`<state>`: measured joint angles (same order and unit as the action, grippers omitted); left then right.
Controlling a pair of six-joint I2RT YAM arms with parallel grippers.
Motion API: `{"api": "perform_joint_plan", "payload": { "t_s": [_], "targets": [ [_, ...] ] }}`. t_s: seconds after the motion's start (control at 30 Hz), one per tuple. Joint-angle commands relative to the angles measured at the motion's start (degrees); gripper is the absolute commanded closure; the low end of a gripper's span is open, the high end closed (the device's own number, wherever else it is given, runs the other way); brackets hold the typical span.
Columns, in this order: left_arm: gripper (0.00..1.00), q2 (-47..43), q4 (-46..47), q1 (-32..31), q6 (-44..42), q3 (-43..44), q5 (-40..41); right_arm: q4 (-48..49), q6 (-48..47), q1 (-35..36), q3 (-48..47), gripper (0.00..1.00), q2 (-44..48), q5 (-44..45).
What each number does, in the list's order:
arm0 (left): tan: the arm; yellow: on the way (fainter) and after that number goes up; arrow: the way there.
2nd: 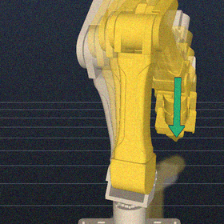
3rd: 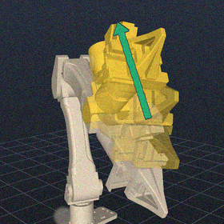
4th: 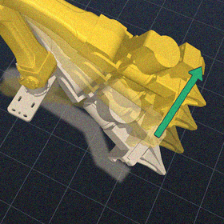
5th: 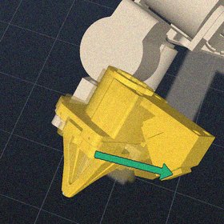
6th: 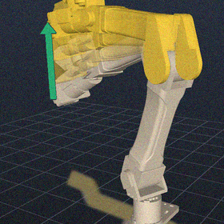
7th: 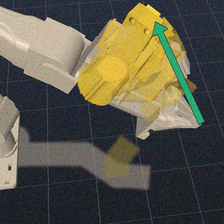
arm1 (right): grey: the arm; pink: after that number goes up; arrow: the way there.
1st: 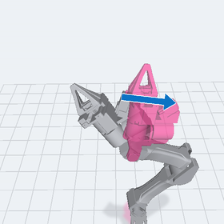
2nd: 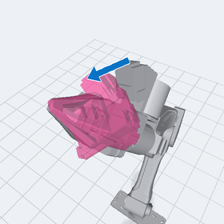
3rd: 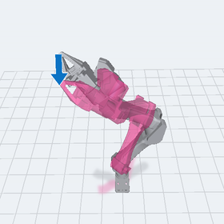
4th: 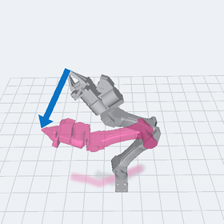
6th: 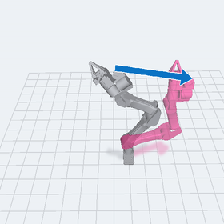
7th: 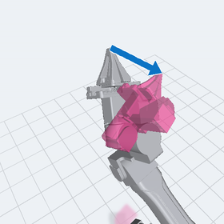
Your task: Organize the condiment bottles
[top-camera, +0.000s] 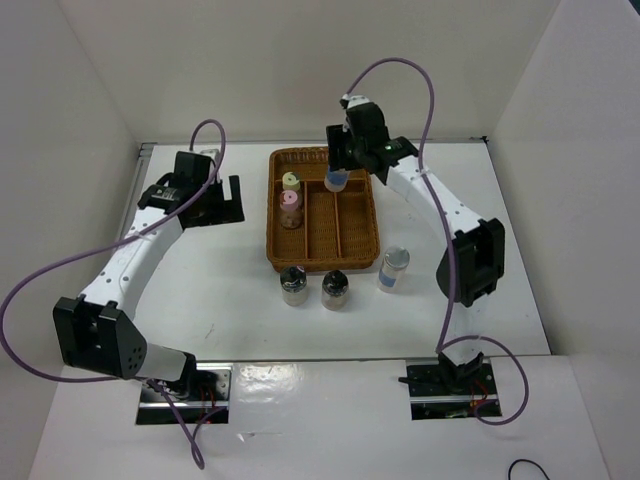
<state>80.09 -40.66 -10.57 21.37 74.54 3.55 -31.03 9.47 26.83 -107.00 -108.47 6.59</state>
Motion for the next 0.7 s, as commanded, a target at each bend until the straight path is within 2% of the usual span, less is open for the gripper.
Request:
{"api": "perform_joint_plan", "payload": {
  "t_s": [0.0, 0.67],
  "targets": [
    [0.00, -2.8, 2.2, 1.2, 0.8, -0.7, -1.5, 1.1, -0.7, 0.1, -5.0, 0.57, -2.0, -1.0],
    [0.00, -3.0, 2.7, 2.9, -0.8, -2.8, -2.7, 1.8, -0.7, 2.3, -10.5, 0.56, -13.3, -2.7]
  ]
}}
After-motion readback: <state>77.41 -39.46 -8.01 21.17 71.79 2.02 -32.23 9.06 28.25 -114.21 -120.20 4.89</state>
